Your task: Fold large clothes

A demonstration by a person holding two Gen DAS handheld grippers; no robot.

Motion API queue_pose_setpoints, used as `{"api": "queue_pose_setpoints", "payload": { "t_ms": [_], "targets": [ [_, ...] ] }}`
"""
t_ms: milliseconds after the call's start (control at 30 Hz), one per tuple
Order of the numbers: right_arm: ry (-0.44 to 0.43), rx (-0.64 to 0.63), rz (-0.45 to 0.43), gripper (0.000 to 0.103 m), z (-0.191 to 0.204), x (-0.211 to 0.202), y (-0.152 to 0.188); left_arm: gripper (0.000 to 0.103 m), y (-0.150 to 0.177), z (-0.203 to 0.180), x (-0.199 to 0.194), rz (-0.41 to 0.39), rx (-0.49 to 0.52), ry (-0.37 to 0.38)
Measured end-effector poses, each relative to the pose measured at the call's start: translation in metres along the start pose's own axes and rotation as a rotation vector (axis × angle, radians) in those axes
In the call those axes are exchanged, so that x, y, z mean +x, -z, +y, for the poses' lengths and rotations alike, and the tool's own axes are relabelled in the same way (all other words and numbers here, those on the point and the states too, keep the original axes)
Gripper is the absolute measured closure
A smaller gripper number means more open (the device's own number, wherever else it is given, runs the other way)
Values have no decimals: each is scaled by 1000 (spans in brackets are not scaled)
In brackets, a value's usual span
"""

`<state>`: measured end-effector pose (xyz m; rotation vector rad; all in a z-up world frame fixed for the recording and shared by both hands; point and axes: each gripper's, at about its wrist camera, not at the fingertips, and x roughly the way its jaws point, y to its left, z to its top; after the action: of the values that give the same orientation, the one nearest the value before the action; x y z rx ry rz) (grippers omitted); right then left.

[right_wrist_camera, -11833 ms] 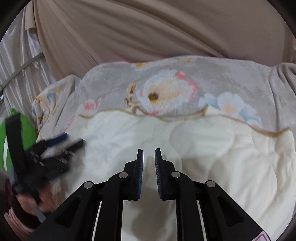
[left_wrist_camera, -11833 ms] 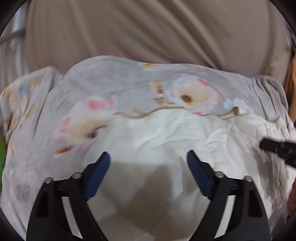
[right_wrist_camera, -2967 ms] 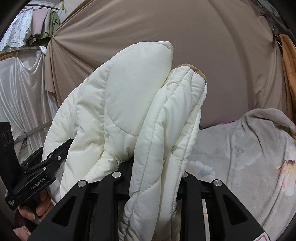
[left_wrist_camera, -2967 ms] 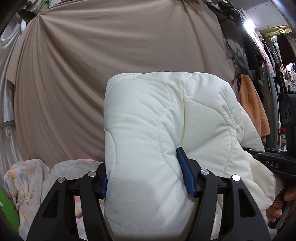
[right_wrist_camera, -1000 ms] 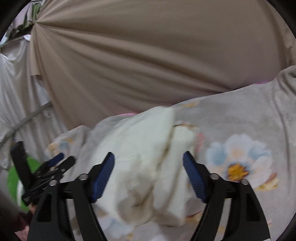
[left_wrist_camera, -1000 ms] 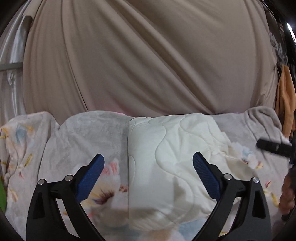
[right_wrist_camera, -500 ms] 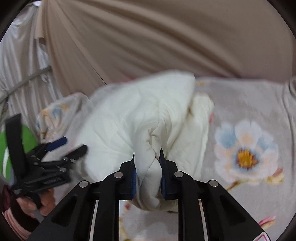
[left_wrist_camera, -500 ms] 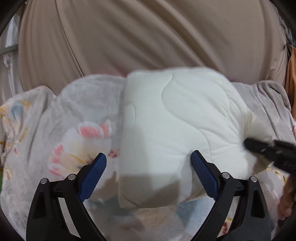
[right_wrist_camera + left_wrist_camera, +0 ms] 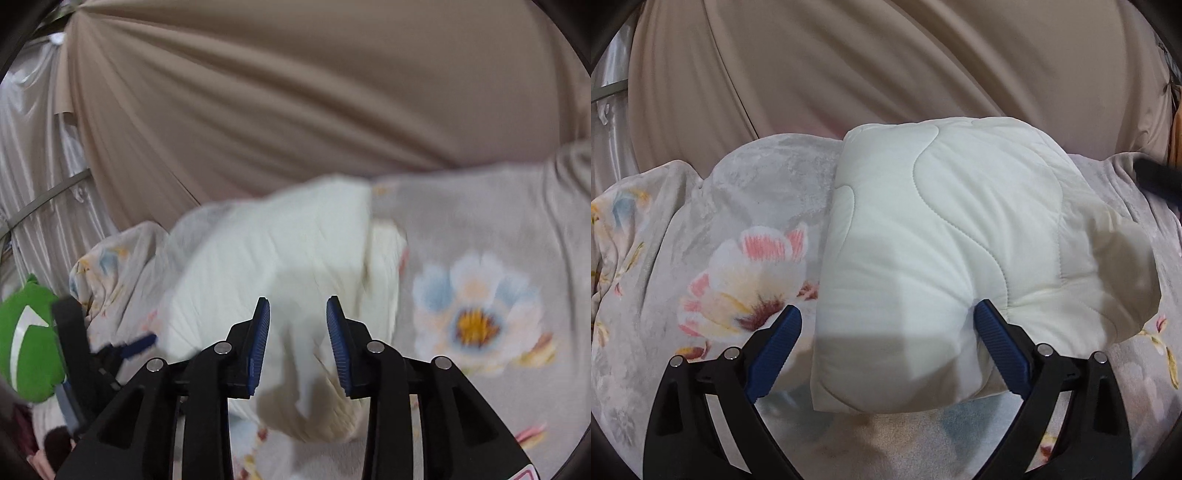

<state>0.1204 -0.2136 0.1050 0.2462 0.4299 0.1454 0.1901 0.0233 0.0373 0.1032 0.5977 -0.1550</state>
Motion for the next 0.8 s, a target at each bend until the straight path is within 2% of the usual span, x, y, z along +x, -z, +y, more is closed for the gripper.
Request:
{"api": "queue_pose_setpoints", "payload": {
  "t_ms": [100,167,200,233,333,433,533,633,700,800],
  "targets": [
    [26,-88,8,70,23,21,-13,10,0,0,0,1,1,-2],
    [56,-96,56,70,25,49,-10,10,0,0,0,2,4,-1],
    [89,-81,92,71,17,68,-5,10,0,1,0,2,4,-1],
    [124,-64,120,78,8,84,1,10,0,1,0,3,2,2],
    [92,7,151,81,-25,110,23,8,1,1,0,7,-1,33],
    [54,57,179,82,-34,105,19,9,2,0,-2,0,5,28],
    [30,93,115,81,-38,65,5,13,-6,4,-23,-42,7,36],
    [101,81,85,79,-48,33,-1,12,-19,7,-47,-111,-5,32],
    [131,107,114,78,-61,29,1,12,-28,4,-47,-104,-13,43],
    [151,126,211,80,-72,50,14,12,-32,-10,-27,-50,-3,37]
  ]
}}
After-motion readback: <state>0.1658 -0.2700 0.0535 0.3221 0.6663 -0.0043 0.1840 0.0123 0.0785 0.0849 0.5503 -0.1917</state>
